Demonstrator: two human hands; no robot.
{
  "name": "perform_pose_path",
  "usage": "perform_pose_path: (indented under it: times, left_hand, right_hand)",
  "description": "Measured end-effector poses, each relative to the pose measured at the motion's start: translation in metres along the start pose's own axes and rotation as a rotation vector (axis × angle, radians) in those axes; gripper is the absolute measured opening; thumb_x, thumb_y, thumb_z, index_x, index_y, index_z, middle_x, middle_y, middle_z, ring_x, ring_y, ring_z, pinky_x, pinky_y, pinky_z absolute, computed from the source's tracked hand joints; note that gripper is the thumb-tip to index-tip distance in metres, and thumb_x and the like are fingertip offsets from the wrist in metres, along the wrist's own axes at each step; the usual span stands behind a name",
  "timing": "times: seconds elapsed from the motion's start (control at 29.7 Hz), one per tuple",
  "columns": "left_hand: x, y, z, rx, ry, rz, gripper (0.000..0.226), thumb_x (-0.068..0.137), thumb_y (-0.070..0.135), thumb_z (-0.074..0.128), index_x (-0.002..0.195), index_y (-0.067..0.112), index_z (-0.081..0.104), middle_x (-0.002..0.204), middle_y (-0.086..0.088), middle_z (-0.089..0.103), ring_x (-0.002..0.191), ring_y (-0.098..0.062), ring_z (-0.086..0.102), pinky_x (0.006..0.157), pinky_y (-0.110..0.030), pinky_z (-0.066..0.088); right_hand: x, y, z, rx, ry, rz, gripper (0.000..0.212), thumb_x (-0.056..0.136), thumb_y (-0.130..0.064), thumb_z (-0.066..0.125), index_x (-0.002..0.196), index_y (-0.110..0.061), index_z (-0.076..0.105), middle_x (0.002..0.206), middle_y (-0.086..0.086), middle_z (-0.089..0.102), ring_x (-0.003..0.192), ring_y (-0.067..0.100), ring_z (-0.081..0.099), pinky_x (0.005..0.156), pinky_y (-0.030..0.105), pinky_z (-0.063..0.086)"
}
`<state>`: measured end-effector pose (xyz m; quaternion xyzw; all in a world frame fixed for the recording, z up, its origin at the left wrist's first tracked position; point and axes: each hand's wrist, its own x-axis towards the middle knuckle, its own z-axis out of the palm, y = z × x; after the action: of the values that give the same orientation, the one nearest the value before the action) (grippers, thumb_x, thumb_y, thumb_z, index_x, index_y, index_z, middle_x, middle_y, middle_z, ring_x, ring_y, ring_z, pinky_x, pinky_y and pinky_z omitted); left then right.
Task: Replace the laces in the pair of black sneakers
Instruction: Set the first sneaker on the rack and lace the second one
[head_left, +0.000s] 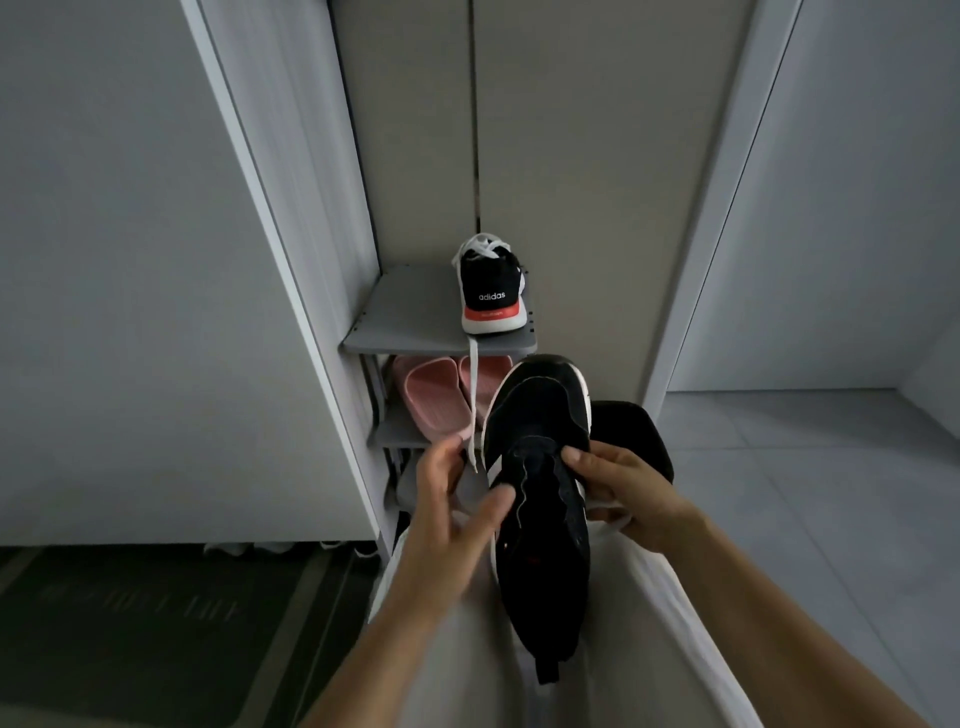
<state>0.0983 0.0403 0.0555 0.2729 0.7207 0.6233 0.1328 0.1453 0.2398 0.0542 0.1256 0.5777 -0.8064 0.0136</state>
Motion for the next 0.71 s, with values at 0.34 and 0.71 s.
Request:
perform_pose_path:
  times: [0.34, 0.71]
  left_hand:
    - [0.048, -0.005, 0.014, -0.277, -0.038, -0.298, 0.034, 0.078, 0.046, 0.057, 0.105, 0.025, 0.056, 0.108, 0.004, 0.064, 0.103, -0.01, 0.059, 0.092, -0.028, 0.047]
    - [0.052, -0.009, 0.027, -0.376, 0.06, -0.355, 0.025, 0.087, 0.034, 0.059, 0.102, 0.015, 0.058, 0.101, -0.004, 0.067, 0.092, -0.014, 0.065, 0.079, -0.025, 0.051]
  right_hand:
    - [-0.009, 0.007, 0.003, -0.294, 0.13, 0.118, 0.019, 0.081, -0.027, 0.065, 0.08, -0.009, 0.057, 0.057, 0.001, 0.044, 0.042, 0.006, 0.039, 0.037, 0.016, 0.028]
    - [-0.042, -0.096, 0.023, -0.323, 0.239, -0.491, 0.013, 0.097, -0.009, 0.041, 0.089, -0.01, 0.051, 0.054, 0.003, 0.059, 0.045, 0.012, 0.048, 0.043, 0.018, 0.037]
